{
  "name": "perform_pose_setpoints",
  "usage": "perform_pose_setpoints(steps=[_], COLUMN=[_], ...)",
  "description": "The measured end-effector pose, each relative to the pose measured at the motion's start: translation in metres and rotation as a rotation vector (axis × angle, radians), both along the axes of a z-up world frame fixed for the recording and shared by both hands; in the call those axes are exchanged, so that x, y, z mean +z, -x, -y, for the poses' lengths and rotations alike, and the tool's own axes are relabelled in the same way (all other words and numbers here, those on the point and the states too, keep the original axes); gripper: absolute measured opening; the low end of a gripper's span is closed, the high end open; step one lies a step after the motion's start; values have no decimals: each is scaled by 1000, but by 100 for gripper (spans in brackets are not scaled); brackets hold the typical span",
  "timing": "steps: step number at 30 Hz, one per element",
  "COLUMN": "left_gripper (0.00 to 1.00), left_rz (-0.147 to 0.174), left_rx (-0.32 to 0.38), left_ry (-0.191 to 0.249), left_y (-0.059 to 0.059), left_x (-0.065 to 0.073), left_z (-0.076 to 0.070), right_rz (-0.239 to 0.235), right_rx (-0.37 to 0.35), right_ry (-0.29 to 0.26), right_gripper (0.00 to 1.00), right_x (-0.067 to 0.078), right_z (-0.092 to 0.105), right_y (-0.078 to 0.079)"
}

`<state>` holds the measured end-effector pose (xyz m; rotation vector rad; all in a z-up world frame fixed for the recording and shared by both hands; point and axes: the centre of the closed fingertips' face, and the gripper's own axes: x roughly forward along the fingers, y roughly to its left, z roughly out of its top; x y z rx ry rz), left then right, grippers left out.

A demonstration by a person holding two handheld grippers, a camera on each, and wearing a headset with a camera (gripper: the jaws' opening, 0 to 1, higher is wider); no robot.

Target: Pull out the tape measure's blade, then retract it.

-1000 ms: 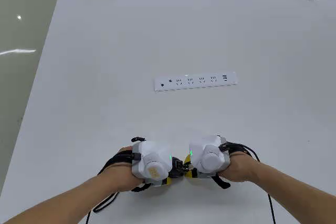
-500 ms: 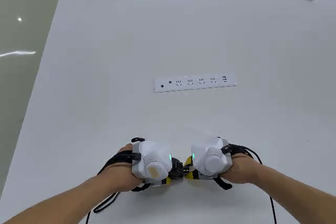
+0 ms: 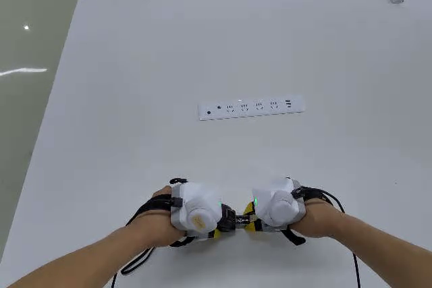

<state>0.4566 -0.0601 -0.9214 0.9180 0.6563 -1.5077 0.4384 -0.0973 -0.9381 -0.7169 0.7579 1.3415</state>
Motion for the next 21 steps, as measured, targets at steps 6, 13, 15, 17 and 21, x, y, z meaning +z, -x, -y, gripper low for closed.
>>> perform_pose_setpoints(steps=[6,13,15,17,21], left_gripper=[39,39,39,39,39], left_rz=[-4,-6,-6,-6,-6], left_rx=[7,11,12,11,11], left_ry=[-1,-1,-2,-3,-5], left_y=[-1,0,0,0,0], left_x=[0,0,0,0,1], left_z=[0,0,0,0,0], right_rz=[-3,-9,-10,-10,-12], right_rx=[-8,-18,-19,-21,-23], right_ry=[12,23,26,28,31], right_gripper=[13,13,13,13,13], right_x=[2,0,0,0,1], right_z=[9,18,21,23,27], right_y=[1,2,2,3,4])
